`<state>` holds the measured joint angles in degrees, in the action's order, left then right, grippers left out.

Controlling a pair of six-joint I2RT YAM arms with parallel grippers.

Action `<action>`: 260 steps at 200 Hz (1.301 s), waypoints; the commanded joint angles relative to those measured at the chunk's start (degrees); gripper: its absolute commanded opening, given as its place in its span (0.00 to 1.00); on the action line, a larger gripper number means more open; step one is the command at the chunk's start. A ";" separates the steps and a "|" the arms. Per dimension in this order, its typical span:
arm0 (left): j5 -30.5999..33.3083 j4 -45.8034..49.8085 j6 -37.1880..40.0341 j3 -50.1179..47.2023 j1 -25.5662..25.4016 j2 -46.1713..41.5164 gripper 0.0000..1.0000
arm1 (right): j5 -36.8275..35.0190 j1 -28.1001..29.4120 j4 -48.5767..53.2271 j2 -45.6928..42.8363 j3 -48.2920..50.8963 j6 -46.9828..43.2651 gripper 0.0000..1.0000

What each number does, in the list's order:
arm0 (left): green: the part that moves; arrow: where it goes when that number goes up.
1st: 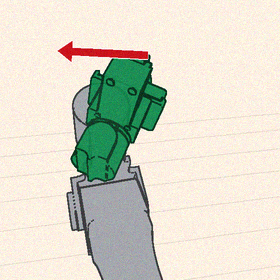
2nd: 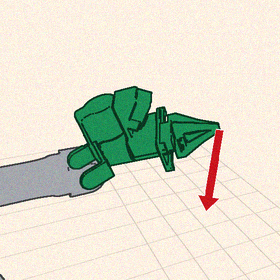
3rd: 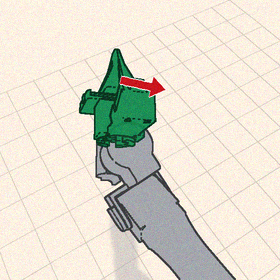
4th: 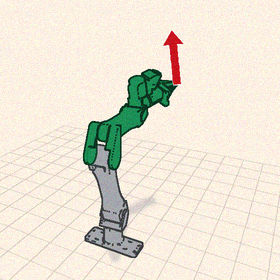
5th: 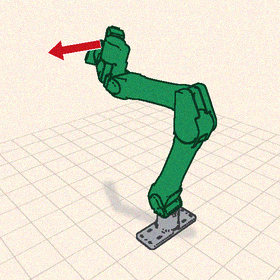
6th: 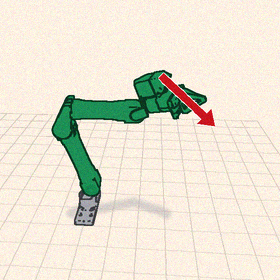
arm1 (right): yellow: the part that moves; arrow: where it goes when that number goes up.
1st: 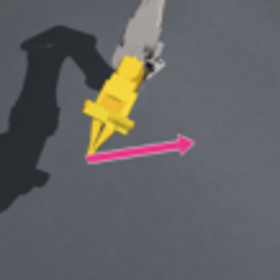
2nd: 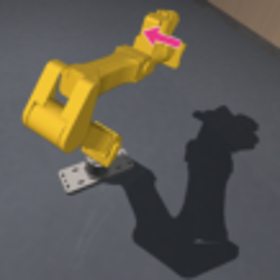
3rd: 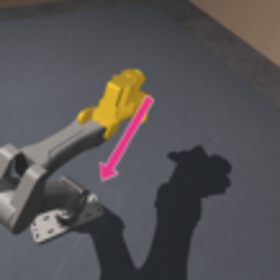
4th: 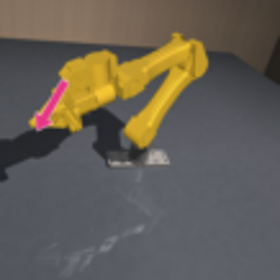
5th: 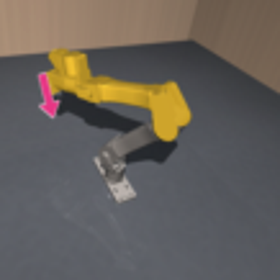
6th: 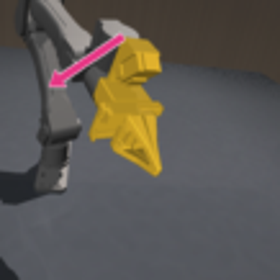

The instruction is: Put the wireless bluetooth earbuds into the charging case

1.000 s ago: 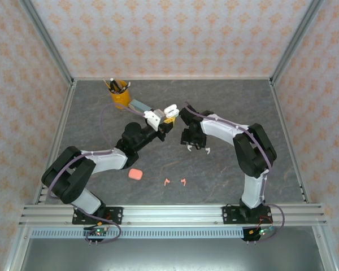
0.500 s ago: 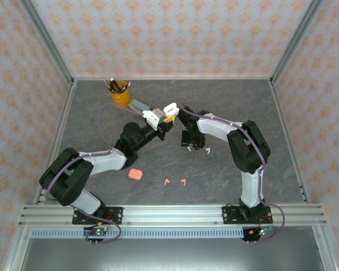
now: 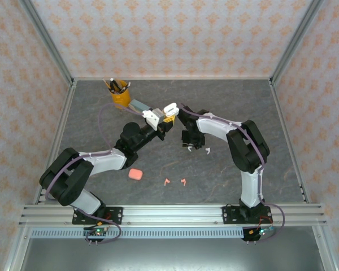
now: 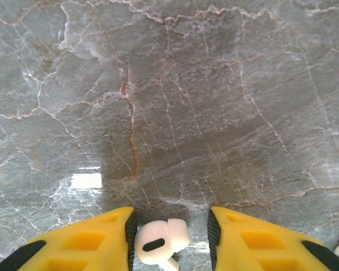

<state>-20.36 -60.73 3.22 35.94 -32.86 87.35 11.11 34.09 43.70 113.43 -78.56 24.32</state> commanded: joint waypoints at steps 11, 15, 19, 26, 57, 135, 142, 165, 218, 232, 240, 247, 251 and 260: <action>0.18 -2.55 -0.10 0.14 0.53 -0.53 0.00 | 0.30 0.37 0.36 0.47 -0.36 -0.12 0.35; 0.21 -2.55 -0.14 0.18 0.56 -0.47 0.00 | 0.18 0.37 0.41 0.37 -0.28 -0.09 0.34; 0.22 -2.55 -0.23 0.18 0.52 -0.43 0.00 | 0.19 0.37 0.29 0.30 -0.23 -0.09 0.34; 0.23 -2.47 -0.32 0.26 0.55 -0.43 0.00 | 0.14 0.37 0.32 0.15 -0.09 0.00 0.34; 0.14 -2.46 -0.67 0.27 0.60 -0.31 0.00 | 0.25 0.41 0.17 -0.42 0.29 0.16 0.32; 0.23 -1.78 -0.85 0.31 0.58 -0.46 0.00 | 0.16 0.37 -0.70 -2.94 1.44 1.04 0.26; 0.23 -1.69 -0.94 0.35 0.60 -0.51 0.00 | -0.03 0.37 -0.80 -3.34 1.57 1.20 0.26; 0.32 -1.52 -0.94 0.36 0.58 -0.62 0.00 | -0.86 0.37 -1.10 -4.84 2.33 1.55 0.26; 0.54 -1.15 -1.00 0.37 0.57 -0.87 0.00 | -3.61 0.38 -1.39 -8.27 4.15 2.20 0.25; 0.80 -1.15 -0.94 0.36 0.59 -0.98 0.00 | -4.37 0.38 -1.40 -9.37 4.68 2.27 0.25; 0.79 -1.06 -0.83 0.36 0.58 -1.15 0.00 | -4.73 0.42 -1.39 -10.01 4.95 2.33 0.25; 0.79 -0.97 -0.85 0.36 0.55 -1.18 0.00 | -5.02 0.37 -1.34 -10.50 5.15 2.39 0.25; 0.78 -0.93 -0.78 0.36 0.53 -1.22 0.00 | -5.28 0.37 -1.32 -10.84 5.22 2.35 0.24; 0.85 -0.73 -0.76 0.35 0.58 -1.31 0.00 | -5.73 0.27 -1.18 -11.63 5.48 2.44 0.24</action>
<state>-20.34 -60.69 2.87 35.94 -32.86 87.35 8.95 34.11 42.17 105.30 -74.08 25.89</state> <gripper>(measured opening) 0.227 0.248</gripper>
